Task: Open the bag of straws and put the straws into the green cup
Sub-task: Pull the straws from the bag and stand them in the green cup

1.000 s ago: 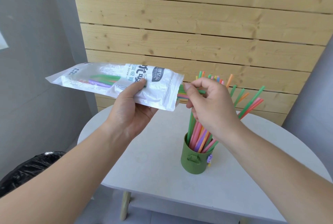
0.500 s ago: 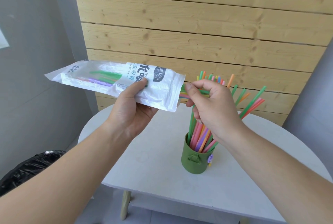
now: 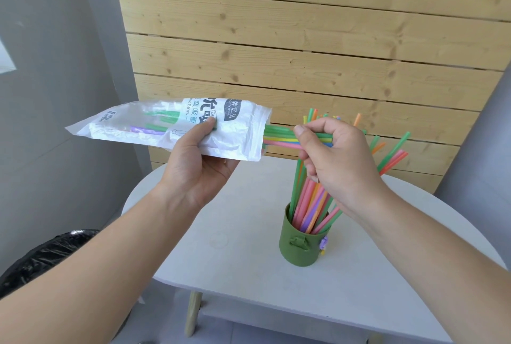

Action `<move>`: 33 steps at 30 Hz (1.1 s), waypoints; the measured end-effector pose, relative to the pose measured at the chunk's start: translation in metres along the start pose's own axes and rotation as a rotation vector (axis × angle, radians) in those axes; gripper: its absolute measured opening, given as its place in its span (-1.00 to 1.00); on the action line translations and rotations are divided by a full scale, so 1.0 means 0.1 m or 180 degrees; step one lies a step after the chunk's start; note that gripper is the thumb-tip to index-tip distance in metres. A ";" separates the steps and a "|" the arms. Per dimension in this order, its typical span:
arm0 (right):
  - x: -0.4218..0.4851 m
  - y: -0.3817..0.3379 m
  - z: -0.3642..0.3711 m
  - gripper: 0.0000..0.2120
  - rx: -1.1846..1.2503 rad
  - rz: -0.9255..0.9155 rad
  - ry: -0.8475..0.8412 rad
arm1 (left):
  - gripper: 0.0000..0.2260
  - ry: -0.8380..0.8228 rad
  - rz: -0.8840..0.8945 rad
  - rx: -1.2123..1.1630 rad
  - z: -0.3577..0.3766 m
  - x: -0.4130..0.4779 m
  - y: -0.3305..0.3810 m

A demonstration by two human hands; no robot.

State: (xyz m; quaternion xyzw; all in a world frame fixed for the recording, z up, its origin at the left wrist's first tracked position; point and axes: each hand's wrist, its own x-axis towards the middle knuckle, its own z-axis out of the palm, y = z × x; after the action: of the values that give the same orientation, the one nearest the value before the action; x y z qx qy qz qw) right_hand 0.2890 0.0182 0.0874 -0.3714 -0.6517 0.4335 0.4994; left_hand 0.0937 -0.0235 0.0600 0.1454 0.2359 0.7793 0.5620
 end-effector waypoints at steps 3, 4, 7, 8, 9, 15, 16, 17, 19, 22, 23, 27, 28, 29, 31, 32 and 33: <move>0.01 -0.03 -0.05 -0.89 -0.0031 -0.0050 -0.0009 | -0.80 0.0012 -0.0004 -0.0072 0.00 0.00 0.01; 0.02 -0.04 -0.07 -0.89 -0.0045 -0.0068 -0.0009 | -0.81 0.0030 0.0000 -0.0090 0.00 0.00 0.02; 0.05 -0.10 -0.16 -0.89 -0.0162 -0.0148 -0.0026 | -0.85 0.0061 0.0009 -0.0114 -0.01 0.00 0.03; 0.06 -0.12 -0.20 -0.89 -0.0224 -0.0188 -0.0034 | -0.86 0.0067 0.0007 -0.0114 -0.01 0.00 0.04; 0.07 -0.14 -0.24 -0.89 -0.0295 -0.0224 -0.0043 | -0.86 0.0074 0.0004 -0.0112 -0.01 0.00 0.04; 0.13 -0.25 -0.55 -0.89 -0.0385 -0.0179 -0.0023 | -0.87 0.0164 0.0035 -0.0185 -0.02 0.00 0.07; 0.15 -0.27 -0.61 -0.89 -0.0420 -0.0184 -0.0024 | -0.88 0.0192 0.0053 -0.0193 -0.03 0.01 0.07; 0.15 -0.29 -0.68 -0.89 -0.0450 -0.0194 -0.0022 | -0.88 0.0220 0.0071 -0.0194 -0.04 0.02 0.07; 0.17 -0.33 -0.80 -0.90 -0.0495 -0.0189 -0.0005 | -0.88 0.0263 0.0093 -0.0199 -0.05 0.04 0.08; 0.19 -0.38 -0.99 -0.89 -0.0547 -0.0158 0.0000 | -0.84 0.0312 0.0111 -0.0197 -0.06 0.05 0.08; 0.20 -0.39 -1.05 -0.88 -0.0593 -0.0172 0.0003 | -0.84 0.0341 0.0115 -0.0190 -0.07 0.05 0.08; 0.23 -0.46 -1.36 -0.78 -0.0712 -0.0231 0.0006 | -0.87 0.0482 0.0136 -0.0128 -0.10 0.08 0.07; 0.23 -0.47 -1.45 -0.76 -0.0718 -0.0236 0.0014 | -0.86 0.0498 0.0148 -0.0097 -0.11 0.09 0.07; 0.24 -0.48 -1.53 -0.76 -0.0740 -0.0240 0.0018 | -0.86 0.0500 0.0163 -0.0076 -0.12 0.09 0.07; 0.23 -0.48 -1.68 -0.79 -0.0817 -0.0235 -0.0040 | -0.86 0.0480 0.0182 -0.0063 -0.12 0.10 0.04; 0.22 -0.49 -1.74 -0.81 -0.0869 -0.0212 -0.0099 | -0.86 0.0466 0.0183 -0.0061 -0.12 0.10 0.03; 0.21 -0.49 -1.79 -0.84 -0.0938 -0.0170 -0.0173 | -0.87 0.0457 0.0184 -0.0059 -0.12 0.10 0.02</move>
State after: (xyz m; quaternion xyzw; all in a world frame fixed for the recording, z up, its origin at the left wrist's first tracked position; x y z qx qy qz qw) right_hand 0.4559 0.0547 0.1623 -0.4114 -0.7311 0.3297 0.4331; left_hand 0.0827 -0.0170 0.0503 0.0907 0.2640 0.8058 0.5222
